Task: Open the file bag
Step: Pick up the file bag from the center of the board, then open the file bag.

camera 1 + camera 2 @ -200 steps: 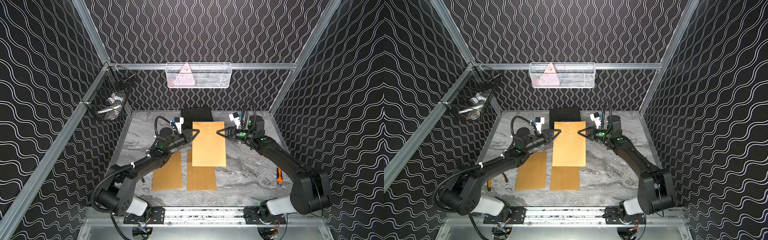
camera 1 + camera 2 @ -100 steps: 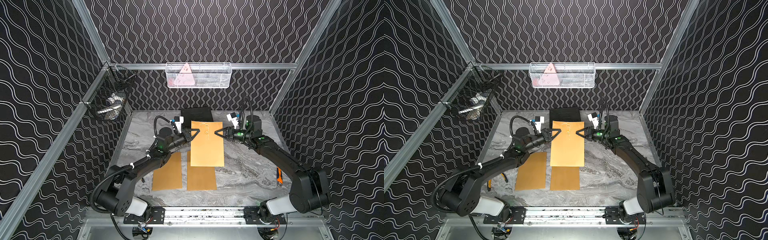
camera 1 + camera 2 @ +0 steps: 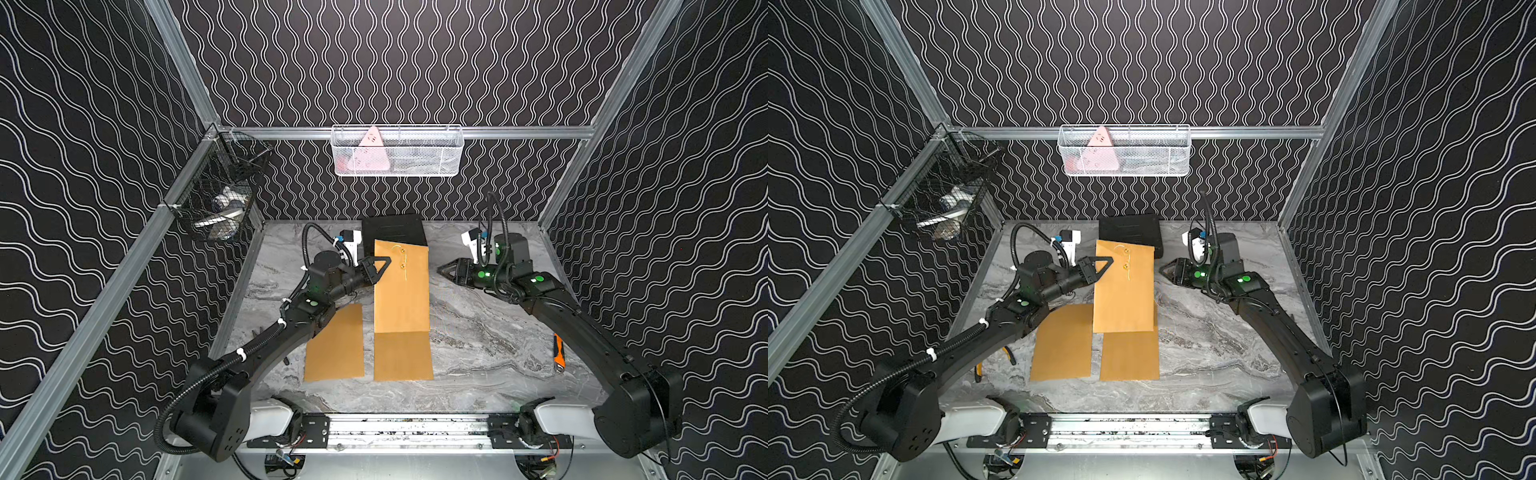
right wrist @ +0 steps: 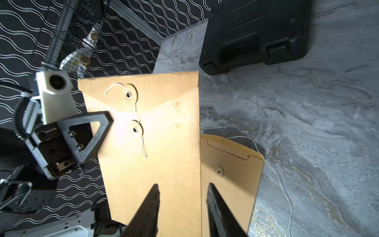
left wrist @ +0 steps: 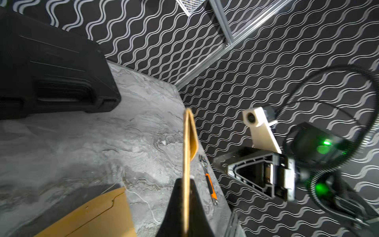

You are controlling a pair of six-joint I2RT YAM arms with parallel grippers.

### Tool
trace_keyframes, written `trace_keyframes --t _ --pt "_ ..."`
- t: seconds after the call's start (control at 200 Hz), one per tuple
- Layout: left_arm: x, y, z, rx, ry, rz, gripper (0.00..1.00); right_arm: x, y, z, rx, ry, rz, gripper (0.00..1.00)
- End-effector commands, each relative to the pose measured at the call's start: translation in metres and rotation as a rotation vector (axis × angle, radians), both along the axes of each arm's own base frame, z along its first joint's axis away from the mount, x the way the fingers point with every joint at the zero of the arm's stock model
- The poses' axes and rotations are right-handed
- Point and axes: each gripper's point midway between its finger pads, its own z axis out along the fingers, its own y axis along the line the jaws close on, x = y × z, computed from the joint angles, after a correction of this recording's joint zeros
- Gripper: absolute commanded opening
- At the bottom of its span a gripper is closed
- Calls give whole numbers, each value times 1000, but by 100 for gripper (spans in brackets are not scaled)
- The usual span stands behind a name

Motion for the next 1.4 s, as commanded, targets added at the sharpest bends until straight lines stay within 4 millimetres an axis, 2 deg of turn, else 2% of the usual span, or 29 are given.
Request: trace_keyframes --t 0.0,0.12,0.23,0.49,1.396 --pt "1 4 -3 75 -19 30 0 3 4 -3 -124 -29 -39 36" --pt "-2 2 -4 104 -24 37 0 1 35 -2 -160 -49 -13 28" --pt "-4 -1 -4 116 -27 34 0 2 54 -4 -179 -58 -4 26" --pt "-7 0 -1 115 -36 38 0 -2 78 -12 -205 -52 19 26" --pt "-8 -5 5 85 -45 25 0 -2 101 -26 -238 -38 48 24"
